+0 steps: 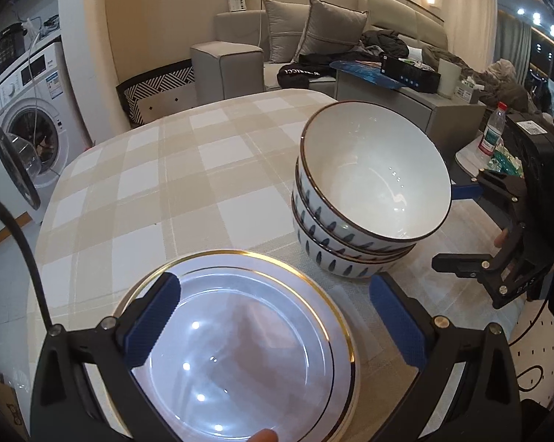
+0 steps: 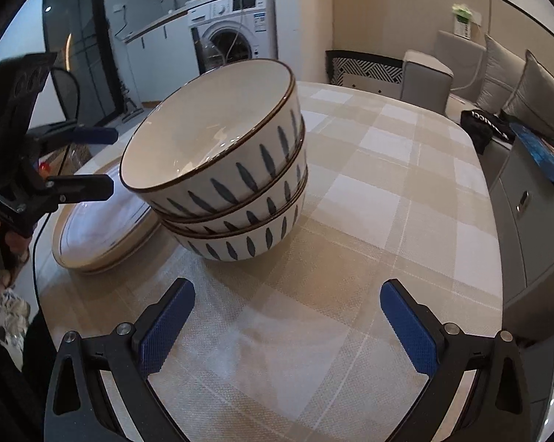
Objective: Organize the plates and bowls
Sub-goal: 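Move the right tool to the blue-patterned bowl stack while the left tool approaches its other side, then grip the bowl stack rims with both grippers and lift it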
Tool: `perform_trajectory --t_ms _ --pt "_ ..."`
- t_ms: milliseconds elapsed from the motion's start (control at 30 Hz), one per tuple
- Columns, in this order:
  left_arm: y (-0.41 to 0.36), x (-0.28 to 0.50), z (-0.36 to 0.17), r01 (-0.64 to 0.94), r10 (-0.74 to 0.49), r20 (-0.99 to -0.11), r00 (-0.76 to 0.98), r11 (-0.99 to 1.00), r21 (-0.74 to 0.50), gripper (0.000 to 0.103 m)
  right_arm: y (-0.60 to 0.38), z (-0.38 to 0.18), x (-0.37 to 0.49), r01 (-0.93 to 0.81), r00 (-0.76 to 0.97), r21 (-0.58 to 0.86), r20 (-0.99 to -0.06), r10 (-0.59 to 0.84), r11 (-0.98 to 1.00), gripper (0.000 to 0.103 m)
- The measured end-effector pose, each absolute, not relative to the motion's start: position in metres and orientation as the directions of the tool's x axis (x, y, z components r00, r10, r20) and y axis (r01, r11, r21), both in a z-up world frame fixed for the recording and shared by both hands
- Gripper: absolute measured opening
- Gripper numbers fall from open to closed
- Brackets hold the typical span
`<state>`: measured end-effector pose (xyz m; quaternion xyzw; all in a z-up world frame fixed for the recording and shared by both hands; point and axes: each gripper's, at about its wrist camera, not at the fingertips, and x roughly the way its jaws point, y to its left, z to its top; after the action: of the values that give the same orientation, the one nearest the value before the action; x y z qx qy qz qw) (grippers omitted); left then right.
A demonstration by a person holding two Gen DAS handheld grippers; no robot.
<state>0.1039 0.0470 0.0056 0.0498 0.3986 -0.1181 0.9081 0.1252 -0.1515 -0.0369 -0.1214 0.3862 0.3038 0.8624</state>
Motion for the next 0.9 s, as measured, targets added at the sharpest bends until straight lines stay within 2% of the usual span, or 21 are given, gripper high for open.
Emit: perform_trajectory --t_ms 167,467,900 --pt "0.032 0.103 0.001 0.316 -0.222 -0.741 0.634 0.949 -0.014 0.103 -0.148 -0.039 0.141 -0.694 0.481 0.029 -0.725 0.493 0.720 0.102" --pt "0.010 0.108 -0.002 0.390 -0.238 -0.741 0.628 0.920 0.035 0.103 -0.134 -0.040 0.162 -0.850 0.395 -0.041 -0.708 0.585 0.525 0.102" --pt "-0.011 0.129 -0.014 0.468 -0.258 -0.775 0.577 0.882 0.054 0.103 -0.119 -0.053 0.179 -0.918 0.288 -0.020 -0.723 0.629 0.397 0.102"
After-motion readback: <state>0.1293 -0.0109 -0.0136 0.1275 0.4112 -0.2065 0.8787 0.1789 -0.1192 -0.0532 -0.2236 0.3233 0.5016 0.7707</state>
